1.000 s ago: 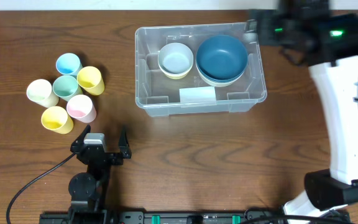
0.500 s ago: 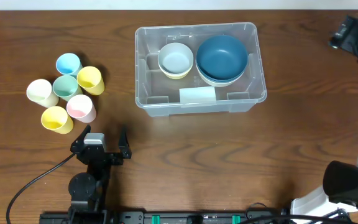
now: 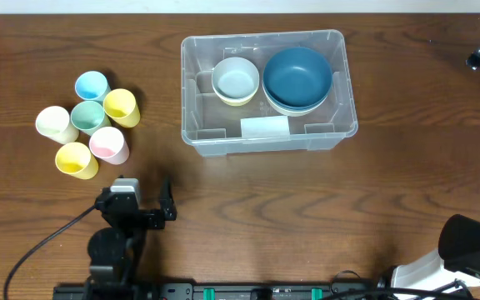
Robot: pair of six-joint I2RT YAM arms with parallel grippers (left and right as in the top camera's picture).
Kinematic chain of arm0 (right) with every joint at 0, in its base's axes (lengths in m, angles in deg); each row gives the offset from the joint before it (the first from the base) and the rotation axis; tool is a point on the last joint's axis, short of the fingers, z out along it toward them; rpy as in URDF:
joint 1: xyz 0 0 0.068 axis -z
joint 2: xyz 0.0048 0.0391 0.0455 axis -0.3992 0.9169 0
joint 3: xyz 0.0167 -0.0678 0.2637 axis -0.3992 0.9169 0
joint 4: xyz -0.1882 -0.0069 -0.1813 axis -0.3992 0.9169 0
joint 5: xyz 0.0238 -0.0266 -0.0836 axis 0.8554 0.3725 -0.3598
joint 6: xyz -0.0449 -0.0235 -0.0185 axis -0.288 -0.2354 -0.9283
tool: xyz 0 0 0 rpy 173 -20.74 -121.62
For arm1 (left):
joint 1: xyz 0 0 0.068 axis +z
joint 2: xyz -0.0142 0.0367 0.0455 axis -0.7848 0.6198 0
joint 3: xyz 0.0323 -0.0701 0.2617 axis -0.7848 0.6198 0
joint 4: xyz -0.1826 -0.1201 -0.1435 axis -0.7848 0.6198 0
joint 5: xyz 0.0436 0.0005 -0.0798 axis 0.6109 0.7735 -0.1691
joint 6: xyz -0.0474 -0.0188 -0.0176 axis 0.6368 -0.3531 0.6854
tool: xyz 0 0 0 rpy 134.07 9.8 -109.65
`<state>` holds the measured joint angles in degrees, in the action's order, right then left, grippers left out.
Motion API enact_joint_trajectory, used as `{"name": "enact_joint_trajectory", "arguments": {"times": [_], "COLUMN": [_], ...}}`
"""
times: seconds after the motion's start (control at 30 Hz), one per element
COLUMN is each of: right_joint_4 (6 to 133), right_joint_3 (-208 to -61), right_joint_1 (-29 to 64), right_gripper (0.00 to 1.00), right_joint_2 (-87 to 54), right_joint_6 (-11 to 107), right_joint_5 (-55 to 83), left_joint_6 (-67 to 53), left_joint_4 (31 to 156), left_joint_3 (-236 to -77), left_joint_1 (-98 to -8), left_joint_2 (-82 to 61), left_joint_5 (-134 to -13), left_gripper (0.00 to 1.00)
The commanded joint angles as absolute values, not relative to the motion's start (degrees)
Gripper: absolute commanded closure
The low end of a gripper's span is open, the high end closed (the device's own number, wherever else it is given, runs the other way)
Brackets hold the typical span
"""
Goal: Pack container
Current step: 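Move the left gripper over the yellow cup in the cup cluster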
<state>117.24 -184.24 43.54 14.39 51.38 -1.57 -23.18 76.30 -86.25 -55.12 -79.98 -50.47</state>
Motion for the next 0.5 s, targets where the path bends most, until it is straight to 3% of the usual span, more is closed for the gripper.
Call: {"name": "enact_joint_trajectory", "arguments": {"times": [0.0,0.47], "right_joint_4": [117.33,117.33], "right_joint_3": [-183.92,-183.92], "right_joint_1": [43.82,43.82], "right_gripper": [0.01,0.01], "right_joint_2": [14.57,14.54], "right_joint_6": [52.17,52.17], "right_joint_5": [-1.91,-1.91], "left_joint_6": [-22.13,-23.24], "left_joint_4": [81.19,130.39], "left_joint_3": [-98.32,-170.38], "left_joint_1": [-54.86,-54.88], "left_joint_2": [-74.82,-20.20], "left_joint_5": [-50.32,-49.29], "left_gripper": [0.02,0.02]}}
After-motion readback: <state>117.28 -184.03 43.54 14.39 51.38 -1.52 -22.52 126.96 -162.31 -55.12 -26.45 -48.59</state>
